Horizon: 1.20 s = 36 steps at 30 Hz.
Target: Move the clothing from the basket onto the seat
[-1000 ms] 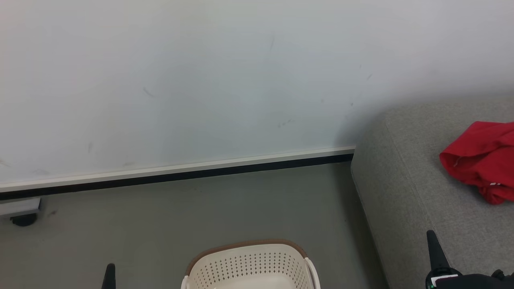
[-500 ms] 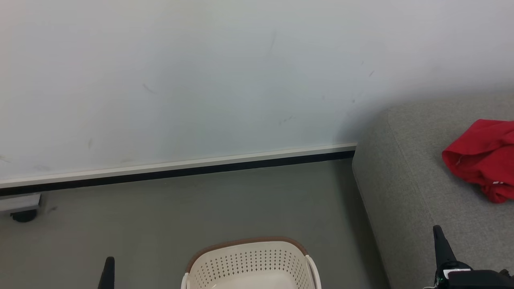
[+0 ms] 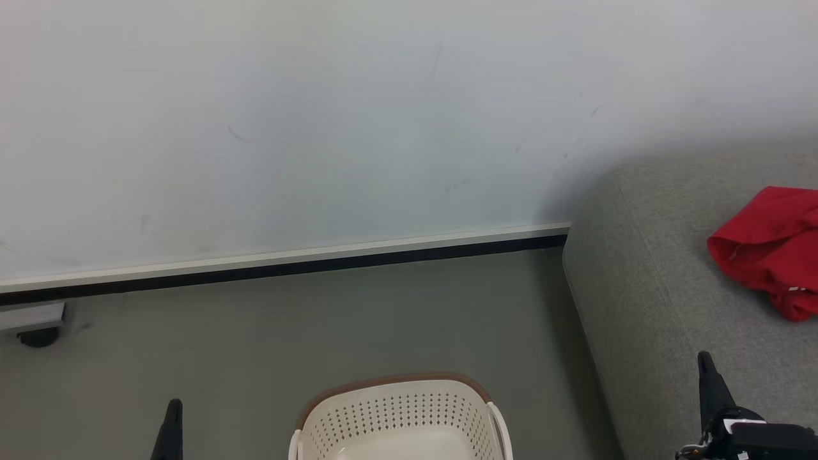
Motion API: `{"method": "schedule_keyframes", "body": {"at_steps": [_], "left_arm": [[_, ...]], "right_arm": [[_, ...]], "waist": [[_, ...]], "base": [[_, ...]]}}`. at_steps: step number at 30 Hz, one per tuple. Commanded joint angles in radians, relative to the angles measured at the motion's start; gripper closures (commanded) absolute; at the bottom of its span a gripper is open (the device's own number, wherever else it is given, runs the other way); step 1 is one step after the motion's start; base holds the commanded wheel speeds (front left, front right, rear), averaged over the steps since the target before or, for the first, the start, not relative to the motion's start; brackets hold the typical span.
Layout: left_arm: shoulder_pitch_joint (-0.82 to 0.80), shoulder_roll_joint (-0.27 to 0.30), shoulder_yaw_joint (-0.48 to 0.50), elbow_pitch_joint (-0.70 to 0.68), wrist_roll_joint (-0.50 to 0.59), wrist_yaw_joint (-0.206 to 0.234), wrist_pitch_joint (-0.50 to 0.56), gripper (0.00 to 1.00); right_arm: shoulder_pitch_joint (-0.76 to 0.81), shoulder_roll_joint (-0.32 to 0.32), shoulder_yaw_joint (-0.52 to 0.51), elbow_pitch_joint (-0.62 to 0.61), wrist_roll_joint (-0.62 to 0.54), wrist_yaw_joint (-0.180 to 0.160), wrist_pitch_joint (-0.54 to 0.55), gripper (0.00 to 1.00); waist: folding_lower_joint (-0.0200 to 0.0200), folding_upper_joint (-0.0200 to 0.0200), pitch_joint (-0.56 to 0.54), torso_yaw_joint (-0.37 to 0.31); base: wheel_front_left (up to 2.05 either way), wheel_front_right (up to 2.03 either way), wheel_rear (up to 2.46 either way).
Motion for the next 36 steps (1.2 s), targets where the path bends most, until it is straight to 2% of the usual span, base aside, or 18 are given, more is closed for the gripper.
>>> {"method": "schedule_keyframes", "body": {"at_steps": [1,24,36], "left_arm": [[-0.010,0.000,0.004,0.002,-0.024,-0.004,0.007,1.00],[-0.038,-0.001,0.013,0.015,-0.172,-0.012,0.047,1.00],[-0.038,-0.001,0.013,0.015,-0.168,-0.013,0.047,1.00]], "right_arm": [[-0.019,-0.010,0.002,0.000,0.029,0.000,-0.005,1.00],[-0.037,-0.042,0.011,0.007,0.237,0.000,-0.013,1.00],[-0.033,-0.049,0.019,0.004,0.246,0.000,-0.020,1.00]], "waist": [[-0.0001,-0.0001,0.002,0.001],[-0.0001,-0.0001,0.021,0.006],[-0.0001,-0.0001,0.022,0.006]], "base": [[0.00,0.00,0.00],[0.00,0.00,0.00],[0.00,0.00,0.00]]}}
